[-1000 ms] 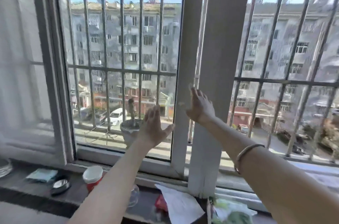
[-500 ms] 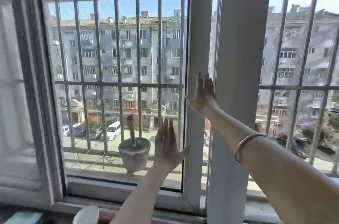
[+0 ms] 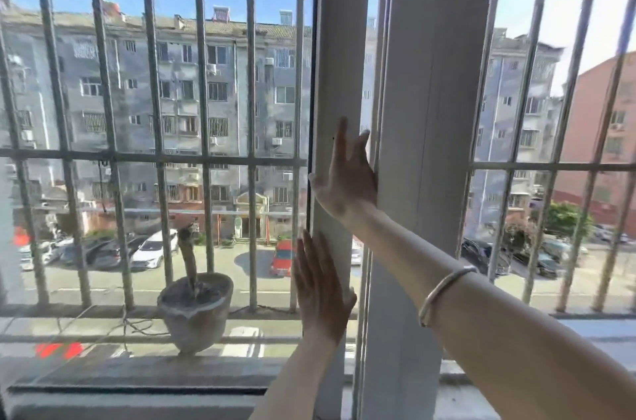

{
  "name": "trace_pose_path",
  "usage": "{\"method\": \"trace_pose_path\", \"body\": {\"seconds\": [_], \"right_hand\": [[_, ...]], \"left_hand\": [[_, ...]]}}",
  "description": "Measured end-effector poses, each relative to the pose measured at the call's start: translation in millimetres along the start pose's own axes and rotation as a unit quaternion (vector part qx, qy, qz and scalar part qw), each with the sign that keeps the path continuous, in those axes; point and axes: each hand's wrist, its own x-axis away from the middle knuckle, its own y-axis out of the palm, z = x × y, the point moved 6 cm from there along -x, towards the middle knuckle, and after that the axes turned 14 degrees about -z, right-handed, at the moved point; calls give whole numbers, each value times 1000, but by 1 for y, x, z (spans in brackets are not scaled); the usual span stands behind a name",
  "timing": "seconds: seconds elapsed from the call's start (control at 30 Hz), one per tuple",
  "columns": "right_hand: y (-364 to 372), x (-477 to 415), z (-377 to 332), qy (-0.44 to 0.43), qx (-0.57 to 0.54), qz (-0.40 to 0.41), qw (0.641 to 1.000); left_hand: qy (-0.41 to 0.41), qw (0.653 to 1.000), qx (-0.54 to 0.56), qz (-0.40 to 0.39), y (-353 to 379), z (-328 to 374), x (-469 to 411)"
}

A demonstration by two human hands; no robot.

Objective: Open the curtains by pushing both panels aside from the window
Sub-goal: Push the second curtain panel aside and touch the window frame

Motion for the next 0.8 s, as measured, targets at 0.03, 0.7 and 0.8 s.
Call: {"method": "trace_pose_path", "body": {"seconds": [0.03, 0.7, 0.8], "right_hand": [[0, 0, -1, -1, 0, 7, 1000], [61, -19, -82, -97, -19, 42, 994], [71, -24, -99, -128, -17, 53, 990]], "left_hand": [[4, 1000, 1, -2, 0, -1, 0], [27, 999, -17, 13, -34, -104, -3], [25, 999, -29, 19, -46, -126, -1]]}}
